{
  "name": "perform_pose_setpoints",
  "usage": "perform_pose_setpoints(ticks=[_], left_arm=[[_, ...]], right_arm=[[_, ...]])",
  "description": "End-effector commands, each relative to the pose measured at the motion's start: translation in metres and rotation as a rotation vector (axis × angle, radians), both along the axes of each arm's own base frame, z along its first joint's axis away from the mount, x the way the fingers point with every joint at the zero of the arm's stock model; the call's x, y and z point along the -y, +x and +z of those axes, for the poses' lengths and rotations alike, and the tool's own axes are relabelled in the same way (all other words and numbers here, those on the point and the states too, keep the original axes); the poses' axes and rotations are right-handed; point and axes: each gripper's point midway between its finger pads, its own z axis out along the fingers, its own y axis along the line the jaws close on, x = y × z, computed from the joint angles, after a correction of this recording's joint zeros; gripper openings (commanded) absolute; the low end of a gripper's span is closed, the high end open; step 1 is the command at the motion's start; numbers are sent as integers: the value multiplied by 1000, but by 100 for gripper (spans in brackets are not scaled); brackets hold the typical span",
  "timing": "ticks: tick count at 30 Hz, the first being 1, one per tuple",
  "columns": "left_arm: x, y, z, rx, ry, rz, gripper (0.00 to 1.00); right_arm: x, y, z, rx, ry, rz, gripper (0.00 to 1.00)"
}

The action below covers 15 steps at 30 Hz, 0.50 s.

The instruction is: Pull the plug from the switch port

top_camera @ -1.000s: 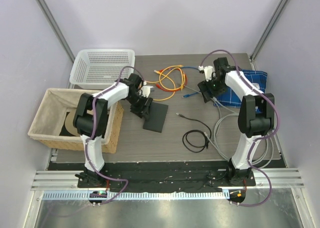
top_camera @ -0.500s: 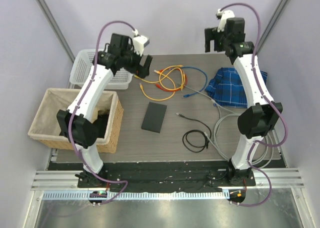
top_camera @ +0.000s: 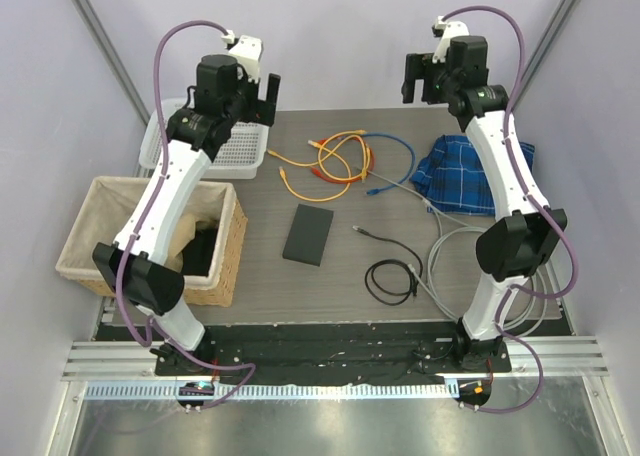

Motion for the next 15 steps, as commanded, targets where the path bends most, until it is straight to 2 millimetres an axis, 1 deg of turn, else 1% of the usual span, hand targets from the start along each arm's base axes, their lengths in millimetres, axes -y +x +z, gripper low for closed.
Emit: perform_pose_setpoints(ticks=[1,7,8,9,10,11,12,14,15], left_arm=[[-9,10,9,54,-40,105,100],[2,14,-6,11,-62,71,100],[4,14,-8,8,-64,66,100],[5,16,-10,3,-62,63,100],[7,17,-12,-1,-57,57,100],[8,17,-10,4,-58,55,100],[10,19,-14,-2,-54,52,100],[12,19,-11,4,-54,46,100],[14,19,-11,3,-49,41,100]], right_arm=[[-9,-19,39,97,0,46,100],[-14,-24,26,69,1,57,100],[-13,-23,26,62,56,3,100],[-8,-22,27,63,66,-41,99],[-7,-22,26,59,85,-67,100],[-5,-23,28,64,94,-106,100],[-7,-23,30,68,85,-107,100],[-12,-24,31,73,65,-115,100],[-11,-22,37,93,54,-115,100]])
